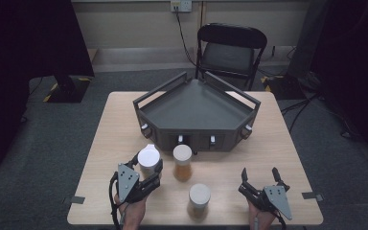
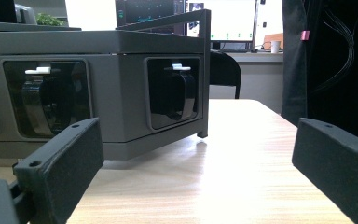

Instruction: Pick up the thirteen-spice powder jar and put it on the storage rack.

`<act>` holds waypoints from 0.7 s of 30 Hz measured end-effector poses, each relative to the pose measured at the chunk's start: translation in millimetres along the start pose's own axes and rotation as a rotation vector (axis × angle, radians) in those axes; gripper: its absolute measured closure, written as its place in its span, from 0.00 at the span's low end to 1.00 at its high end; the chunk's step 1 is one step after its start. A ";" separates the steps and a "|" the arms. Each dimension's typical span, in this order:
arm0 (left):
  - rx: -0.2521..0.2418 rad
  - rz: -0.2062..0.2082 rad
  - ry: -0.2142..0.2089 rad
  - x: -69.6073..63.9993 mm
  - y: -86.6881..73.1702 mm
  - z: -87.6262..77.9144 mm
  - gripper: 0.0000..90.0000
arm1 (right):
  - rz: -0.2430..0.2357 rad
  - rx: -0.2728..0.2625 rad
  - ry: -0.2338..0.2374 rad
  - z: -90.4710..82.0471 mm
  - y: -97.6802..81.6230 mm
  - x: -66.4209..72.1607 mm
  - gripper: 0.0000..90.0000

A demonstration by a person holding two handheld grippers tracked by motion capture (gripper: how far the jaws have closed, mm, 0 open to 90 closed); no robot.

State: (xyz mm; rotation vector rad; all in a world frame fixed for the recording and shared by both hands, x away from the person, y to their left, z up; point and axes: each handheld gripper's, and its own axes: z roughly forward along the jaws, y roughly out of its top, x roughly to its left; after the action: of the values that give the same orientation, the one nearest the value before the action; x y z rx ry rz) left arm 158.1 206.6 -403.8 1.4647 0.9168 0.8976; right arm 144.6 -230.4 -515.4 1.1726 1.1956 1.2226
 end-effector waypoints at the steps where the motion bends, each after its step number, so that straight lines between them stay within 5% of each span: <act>1: -0.002 0.001 -0.002 0.1 1.9 1.1 0.35 | 0.000 0.000 0.000 0.0 0.0 0.0 0.01; 21: -0.032 0.016 -0.051 6.7 39.9 26.3 0.35 | 0.000 0.000 0.001 0.0 0.0 -0.1 0.01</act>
State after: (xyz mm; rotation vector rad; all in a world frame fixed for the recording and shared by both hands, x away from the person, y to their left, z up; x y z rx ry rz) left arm 187.0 199.5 -365.8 1.4629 0.8499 0.8791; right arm 144.6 -230.6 -515.5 1.1725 1.1958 1.2236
